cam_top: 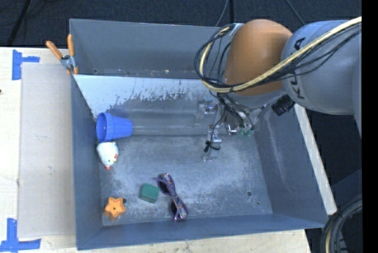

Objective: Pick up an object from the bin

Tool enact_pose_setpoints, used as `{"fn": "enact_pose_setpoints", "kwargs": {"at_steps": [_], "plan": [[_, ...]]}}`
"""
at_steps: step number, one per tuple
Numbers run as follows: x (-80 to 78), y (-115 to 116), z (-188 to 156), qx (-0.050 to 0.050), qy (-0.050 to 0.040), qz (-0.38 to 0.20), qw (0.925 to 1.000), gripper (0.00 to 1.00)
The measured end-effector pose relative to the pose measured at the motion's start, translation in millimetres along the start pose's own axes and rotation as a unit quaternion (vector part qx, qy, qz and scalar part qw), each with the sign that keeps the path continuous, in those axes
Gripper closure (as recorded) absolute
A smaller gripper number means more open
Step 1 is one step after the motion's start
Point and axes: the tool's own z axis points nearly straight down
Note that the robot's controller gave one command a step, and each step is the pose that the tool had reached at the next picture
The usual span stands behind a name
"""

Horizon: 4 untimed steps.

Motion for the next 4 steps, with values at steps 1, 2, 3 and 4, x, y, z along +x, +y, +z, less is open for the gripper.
{"fn": "enact_pose_setpoints", "kwargs": {"at_steps": [1, 2, 3, 4], "plan": [[-1.6, -0.1, -4.7, 0.000, -0.0040, 0.000, 1.0000, 0.00], [15.5, 5.7, 28.6, 0.000, -0.0047, -0.039, 0.9992, 0.00], [13.0, 53.2, 61.1, 0.001, -0.0033, -0.106, 0.9944, 0.00], [54.6, 62.7, 79.6, -0.001, -0.0048, -0.200, 0.9798, 0.00]]}}
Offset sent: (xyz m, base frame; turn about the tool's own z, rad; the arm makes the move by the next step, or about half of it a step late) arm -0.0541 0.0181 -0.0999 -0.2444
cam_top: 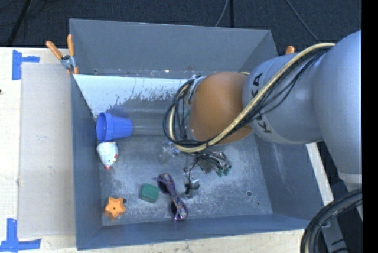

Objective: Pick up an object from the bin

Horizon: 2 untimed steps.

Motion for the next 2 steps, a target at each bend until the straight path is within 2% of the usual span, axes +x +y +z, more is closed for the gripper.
{"fn": "enact_pose_setpoints", "kwargs": {"at_steps": [1, 2], "plan": [[12.5, 19.3, 13.1, 0.002, 0.0050, -0.068, 0.9977, 0.00], [-12.9, 50.6, 17.0, -0.001, 0.0002, -0.137, 0.9905, 1.00]]}}
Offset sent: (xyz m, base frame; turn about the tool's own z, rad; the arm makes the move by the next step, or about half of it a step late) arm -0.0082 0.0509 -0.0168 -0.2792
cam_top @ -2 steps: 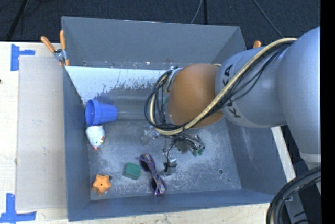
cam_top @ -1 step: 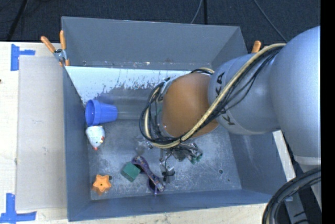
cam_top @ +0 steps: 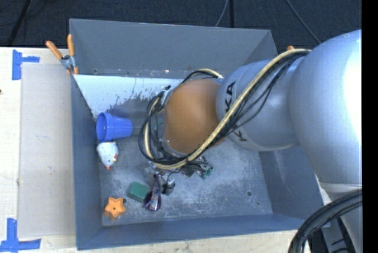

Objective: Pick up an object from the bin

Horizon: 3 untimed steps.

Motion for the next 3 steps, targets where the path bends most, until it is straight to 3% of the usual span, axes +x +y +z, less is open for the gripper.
{"fn": "enact_pose_setpoints", "kwargs": {"at_steps": [1, 3], "plan": [[0.0, -0.1, 0.0, 0.000, 0.0000, 0.000, 1.0000, 1.00], [10.2, 5.1, -43.1, -0.001, 0.0006, 0.011, 0.9999, 1.00]]}}
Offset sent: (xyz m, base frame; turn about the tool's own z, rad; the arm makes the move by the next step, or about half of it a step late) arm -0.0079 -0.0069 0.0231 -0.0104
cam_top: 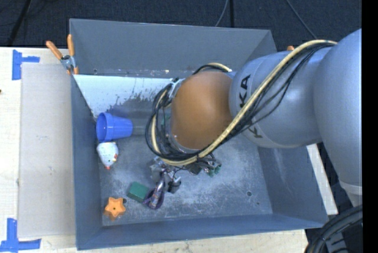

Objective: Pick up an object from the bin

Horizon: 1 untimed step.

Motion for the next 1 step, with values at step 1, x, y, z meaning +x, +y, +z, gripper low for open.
{"fn": "enact_pose_setpoints", "kwargs": {"at_steps": [1], "plan": [[-8.7, -13.5, 21.4, 0.001, -0.0019, 0.004, 1.0000, 1.00]]}}
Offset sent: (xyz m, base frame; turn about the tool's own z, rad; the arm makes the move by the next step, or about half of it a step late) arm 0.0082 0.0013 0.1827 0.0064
